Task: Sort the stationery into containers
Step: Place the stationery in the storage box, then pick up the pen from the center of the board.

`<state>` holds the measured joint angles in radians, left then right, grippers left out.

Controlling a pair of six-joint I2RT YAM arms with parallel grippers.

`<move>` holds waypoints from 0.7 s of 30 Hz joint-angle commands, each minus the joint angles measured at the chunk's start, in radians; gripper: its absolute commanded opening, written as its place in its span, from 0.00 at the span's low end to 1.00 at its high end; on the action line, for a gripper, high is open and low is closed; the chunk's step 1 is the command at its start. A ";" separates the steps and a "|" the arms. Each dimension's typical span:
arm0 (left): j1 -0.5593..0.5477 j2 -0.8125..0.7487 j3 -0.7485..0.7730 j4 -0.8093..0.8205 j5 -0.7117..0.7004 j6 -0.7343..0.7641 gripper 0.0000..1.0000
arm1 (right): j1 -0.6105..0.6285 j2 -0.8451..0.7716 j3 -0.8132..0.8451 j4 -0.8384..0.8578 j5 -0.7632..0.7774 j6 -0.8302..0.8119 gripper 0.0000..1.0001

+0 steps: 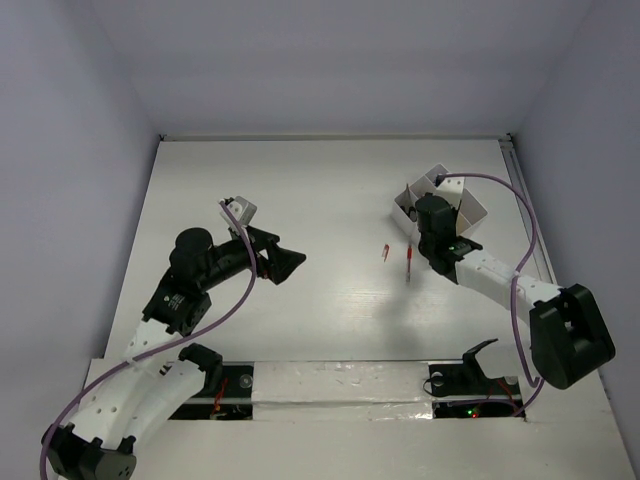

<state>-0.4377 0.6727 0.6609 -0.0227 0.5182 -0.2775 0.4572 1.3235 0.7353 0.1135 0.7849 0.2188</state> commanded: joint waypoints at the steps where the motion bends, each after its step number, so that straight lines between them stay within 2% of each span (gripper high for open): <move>1: -0.004 -0.002 0.045 0.024 0.009 0.011 0.99 | -0.008 -0.007 0.013 -0.018 0.002 0.036 0.52; 4: -0.004 -0.001 0.045 0.024 0.008 0.011 0.99 | -0.008 -0.032 0.041 -0.057 -0.018 0.036 0.63; 8: -0.004 -0.002 0.046 0.024 0.005 0.011 0.99 | -0.008 -0.087 0.079 -0.145 -0.044 0.056 0.63; 13: -0.004 0.001 0.048 0.001 -0.007 0.012 0.99 | 0.003 -0.236 0.081 -0.352 -0.212 0.174 0.52; 15: -0.004 0.001 0.051 -0.002 -0.015 0.012 0.99 | 0.017 -0.280 0.034 -0.412 -0.289 0.246 0.48; 17: -0.004 0.002 0.052 -0.003 -0.020 0.012 0.99 | 0.046 -0.346 -0.025 -0.410 -0.370 0.296 0.38; 21: -0.004 0.013 0.052 -0.003 -0.021 0.012 0.99 | 0.116 -0.383 -0.138 -0.394 -0.420 0.352 0.29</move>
<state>-0.4377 0.6804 0.6640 -0.0463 0.5014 -0.2768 0.5198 0.9428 0.6601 -0.2203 0.4675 0.4828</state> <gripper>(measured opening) 0.990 0.308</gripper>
